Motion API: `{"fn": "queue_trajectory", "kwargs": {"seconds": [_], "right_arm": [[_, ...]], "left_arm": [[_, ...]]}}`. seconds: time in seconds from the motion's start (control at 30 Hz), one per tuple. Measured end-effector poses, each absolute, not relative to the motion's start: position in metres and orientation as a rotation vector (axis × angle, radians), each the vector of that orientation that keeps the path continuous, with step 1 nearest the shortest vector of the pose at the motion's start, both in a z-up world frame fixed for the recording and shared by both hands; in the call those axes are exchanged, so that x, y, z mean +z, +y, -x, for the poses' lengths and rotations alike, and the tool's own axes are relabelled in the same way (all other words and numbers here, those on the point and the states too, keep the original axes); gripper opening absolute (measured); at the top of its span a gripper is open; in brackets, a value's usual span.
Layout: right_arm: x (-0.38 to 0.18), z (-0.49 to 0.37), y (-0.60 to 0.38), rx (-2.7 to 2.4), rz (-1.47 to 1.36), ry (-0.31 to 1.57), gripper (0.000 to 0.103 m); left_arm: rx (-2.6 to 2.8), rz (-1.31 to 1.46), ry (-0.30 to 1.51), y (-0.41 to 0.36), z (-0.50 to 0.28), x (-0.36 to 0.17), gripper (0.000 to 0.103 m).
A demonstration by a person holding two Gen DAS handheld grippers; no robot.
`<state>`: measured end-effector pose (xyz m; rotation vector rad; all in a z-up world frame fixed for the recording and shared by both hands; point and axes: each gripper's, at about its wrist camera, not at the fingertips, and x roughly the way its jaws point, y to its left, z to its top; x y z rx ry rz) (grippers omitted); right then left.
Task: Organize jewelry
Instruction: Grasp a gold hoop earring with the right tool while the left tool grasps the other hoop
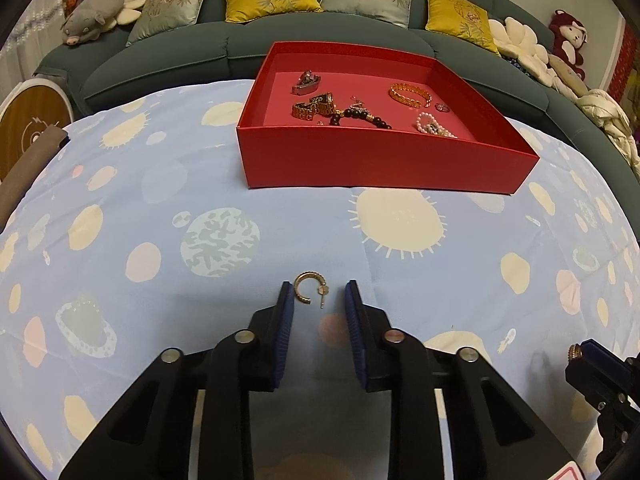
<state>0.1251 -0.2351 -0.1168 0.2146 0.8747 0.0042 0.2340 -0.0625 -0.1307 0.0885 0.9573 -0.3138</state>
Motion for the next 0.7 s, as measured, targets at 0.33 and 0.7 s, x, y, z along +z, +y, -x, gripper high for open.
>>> {"fn": "queue_trajectory", "kwargs": {"seconds": [0.33, 0.7], "right_arm": [[-0.114, -0.124, -0.236, 0.006, -0.222, 0.866, 0.016], [-0.111, -0.123, -0.237, 0.014, -0.236, 0.857, 0.016]], "left_arm": [[-0.368, -0.05, 0.974, -0.055, -0.228, -0.126, 0.0], [-0.411, -0.013, 0.977, -0.051, -0.222, -0.118, 0.006]]}}
